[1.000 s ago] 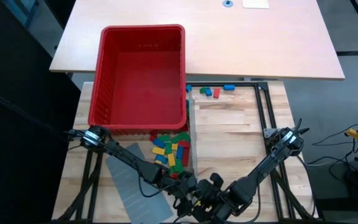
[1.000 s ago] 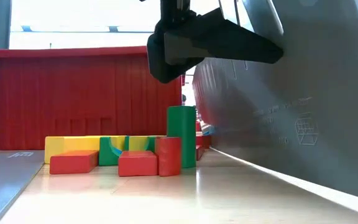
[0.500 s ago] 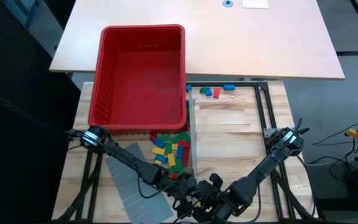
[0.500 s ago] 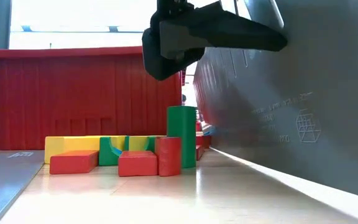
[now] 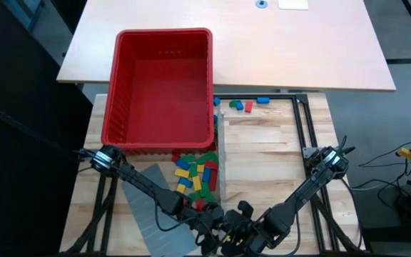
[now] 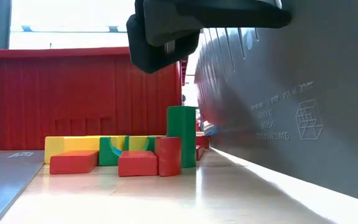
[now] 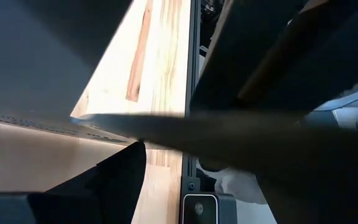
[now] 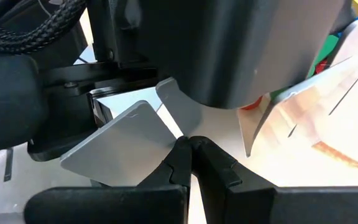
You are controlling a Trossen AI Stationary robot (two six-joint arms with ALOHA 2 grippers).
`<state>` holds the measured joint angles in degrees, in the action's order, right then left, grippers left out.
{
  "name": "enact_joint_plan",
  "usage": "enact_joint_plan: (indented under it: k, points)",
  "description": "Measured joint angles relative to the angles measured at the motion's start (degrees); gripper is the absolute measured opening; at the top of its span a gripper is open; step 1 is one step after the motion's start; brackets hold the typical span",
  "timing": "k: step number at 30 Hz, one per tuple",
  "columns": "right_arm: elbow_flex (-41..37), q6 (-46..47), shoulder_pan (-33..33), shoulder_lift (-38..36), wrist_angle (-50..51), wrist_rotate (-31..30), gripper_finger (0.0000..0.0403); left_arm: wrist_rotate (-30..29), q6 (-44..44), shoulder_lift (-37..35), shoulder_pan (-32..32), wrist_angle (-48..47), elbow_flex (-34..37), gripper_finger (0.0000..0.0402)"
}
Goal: Sort blocks
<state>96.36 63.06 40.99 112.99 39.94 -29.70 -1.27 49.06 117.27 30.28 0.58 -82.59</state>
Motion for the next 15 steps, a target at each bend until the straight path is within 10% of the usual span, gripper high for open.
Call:
enact_joint_plan:
  k: [15]
  points:
    - [-0.1,-2.4,0.6,0.0,-2.1,0.9,0.0000,-1.9,2.3,0.0,0.3,-1.3,-0.2,0.0275]
